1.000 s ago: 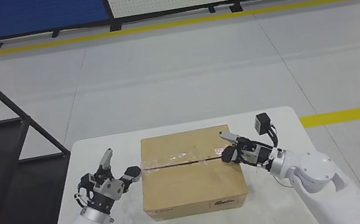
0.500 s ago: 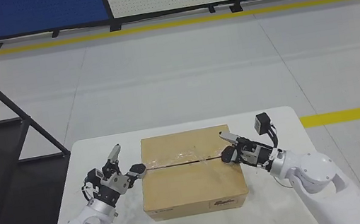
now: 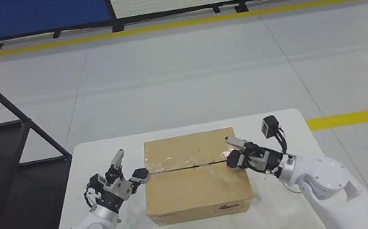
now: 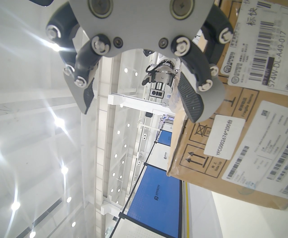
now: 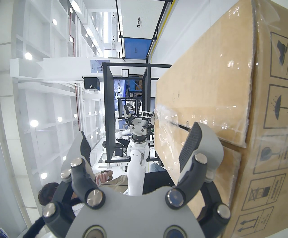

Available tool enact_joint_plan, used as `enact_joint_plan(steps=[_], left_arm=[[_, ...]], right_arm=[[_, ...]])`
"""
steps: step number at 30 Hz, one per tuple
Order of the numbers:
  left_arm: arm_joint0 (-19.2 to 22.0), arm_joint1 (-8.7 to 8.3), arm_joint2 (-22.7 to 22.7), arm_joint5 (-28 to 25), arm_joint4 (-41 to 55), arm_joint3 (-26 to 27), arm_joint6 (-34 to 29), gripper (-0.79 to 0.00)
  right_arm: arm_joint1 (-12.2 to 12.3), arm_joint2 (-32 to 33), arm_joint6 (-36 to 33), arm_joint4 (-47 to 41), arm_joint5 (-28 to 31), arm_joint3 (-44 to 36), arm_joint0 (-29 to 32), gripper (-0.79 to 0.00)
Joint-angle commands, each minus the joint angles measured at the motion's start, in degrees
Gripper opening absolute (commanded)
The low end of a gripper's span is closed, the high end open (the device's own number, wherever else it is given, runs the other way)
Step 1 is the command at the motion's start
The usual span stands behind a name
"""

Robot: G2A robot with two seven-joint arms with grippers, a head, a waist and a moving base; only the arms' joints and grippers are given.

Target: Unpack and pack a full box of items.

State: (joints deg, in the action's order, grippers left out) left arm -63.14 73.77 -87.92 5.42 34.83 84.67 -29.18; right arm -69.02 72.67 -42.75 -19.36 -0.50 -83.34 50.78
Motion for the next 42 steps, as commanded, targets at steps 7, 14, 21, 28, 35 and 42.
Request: enact_joint_plan(steps=[7, 14, 21, 28, 35, 42], left_arm=[[-0.09, -0.15, 0.47, -0.13, -0.01, 0.24, 0.09, 0.000], [0.01, -0.29, 0.62, -0.32, 0.36, 0.11, -0.09, 0.000], [-0.08, -0.43, 0.62, -0.74, 0.93, 0.13, -0.05, 0.000], [-0.24, -0.57, 0.65, -0.75, 1.19, 0.45, 0.21, 0.000], [-0.08, -0.67, 0.93, -0.59, 1.38, 0.37, 0.51, 0.000], [0.12, -0.77, 1.22, -0.66, 1.61, 0.09, 0.57, 0.000]], right_arm=[[1.55, 4.16, -9.56, 1.22, 3.38, -4.47, 4.09, 0.000], [2.60, 6.82, -12.40, 5.19, 4.87, -8.82, 7.97, 0.000], [2.61, 6.79, -12.13, 5.47, 5.04, -8.99, 8.06, 0.000], [3.49, 4.35, -8.55, 28.39, 11.99, -18.79, 10.47, 0.000], [3.81, -0.38, 0.36, 58.01, 6.11, -28.68, 14.98, 0.000], [3.79, -0.60, 0.71, 58.66, 5.57, -28.93, 15.10, 0.000]])
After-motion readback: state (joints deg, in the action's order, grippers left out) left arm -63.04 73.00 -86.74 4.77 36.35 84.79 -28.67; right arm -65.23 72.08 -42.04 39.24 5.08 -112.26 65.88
